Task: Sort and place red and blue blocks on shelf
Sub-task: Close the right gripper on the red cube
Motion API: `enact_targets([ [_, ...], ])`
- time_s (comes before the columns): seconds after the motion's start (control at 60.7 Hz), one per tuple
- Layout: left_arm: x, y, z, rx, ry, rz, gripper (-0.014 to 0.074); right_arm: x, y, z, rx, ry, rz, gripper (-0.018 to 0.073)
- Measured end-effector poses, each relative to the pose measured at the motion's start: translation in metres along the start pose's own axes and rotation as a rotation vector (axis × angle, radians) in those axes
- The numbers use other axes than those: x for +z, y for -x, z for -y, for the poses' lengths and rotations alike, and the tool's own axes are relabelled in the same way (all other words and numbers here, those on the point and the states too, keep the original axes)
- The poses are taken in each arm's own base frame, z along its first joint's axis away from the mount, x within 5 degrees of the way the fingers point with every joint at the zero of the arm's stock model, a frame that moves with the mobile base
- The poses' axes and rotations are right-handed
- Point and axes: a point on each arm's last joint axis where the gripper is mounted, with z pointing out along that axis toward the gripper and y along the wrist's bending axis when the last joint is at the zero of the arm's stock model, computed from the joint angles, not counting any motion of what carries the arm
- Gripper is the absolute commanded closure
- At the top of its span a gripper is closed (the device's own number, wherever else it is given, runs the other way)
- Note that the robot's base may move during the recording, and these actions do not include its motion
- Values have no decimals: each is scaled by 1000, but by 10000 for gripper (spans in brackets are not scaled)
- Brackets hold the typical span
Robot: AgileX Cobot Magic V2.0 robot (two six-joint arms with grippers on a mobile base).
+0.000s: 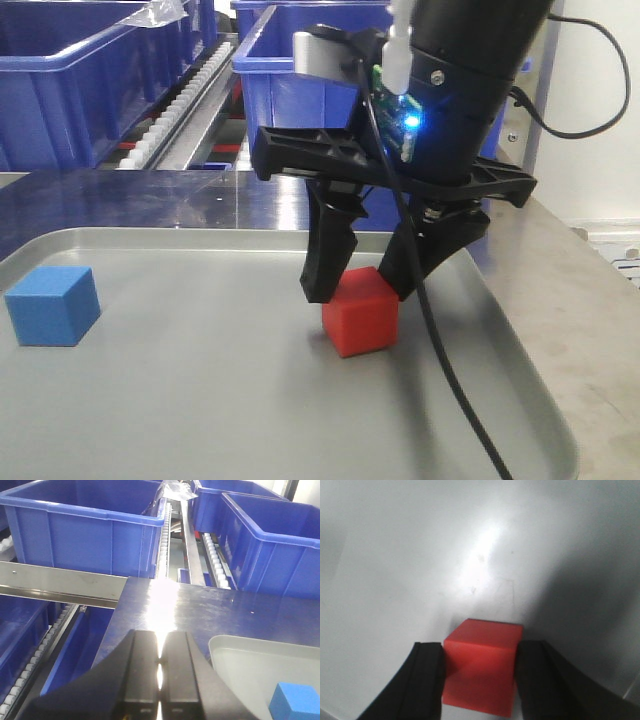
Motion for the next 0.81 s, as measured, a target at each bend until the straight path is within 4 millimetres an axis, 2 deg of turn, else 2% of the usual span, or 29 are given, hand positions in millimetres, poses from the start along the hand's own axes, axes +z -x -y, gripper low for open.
enact_targets([
  [0.807,0,0,0,0,0,0,461,-6,0,-1,-4,5,15,377],
])
